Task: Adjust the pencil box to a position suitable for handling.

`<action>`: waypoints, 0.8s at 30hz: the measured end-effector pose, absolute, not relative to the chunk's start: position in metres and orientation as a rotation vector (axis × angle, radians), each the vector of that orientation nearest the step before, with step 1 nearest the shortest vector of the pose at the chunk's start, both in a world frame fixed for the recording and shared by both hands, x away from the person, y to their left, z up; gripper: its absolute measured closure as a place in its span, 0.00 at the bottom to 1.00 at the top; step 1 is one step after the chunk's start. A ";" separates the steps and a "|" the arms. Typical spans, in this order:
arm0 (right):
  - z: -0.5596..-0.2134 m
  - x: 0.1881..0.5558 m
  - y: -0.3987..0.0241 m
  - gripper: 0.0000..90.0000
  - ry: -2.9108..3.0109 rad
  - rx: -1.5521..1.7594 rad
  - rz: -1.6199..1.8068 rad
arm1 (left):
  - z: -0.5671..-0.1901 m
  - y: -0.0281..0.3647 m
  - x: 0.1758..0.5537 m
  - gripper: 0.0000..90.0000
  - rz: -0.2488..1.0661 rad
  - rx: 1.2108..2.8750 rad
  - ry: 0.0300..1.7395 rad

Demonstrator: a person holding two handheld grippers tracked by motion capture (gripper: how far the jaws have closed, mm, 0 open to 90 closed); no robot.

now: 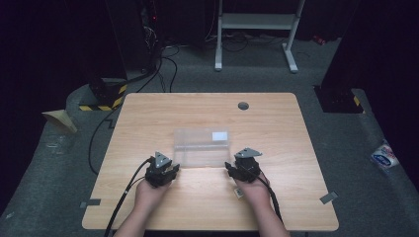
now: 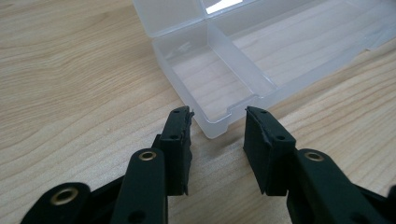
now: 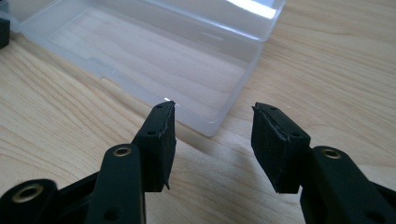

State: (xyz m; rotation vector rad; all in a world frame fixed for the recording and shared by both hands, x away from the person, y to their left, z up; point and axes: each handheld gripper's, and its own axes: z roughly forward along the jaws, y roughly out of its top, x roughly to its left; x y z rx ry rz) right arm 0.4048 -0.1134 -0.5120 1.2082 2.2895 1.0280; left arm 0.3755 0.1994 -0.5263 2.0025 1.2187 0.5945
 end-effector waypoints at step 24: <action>-0.520 0.383 -0.135 0.57 2.305 1.241 0.986 | -0.526 0.167 0.371 0.68 0.597 2.057 1.114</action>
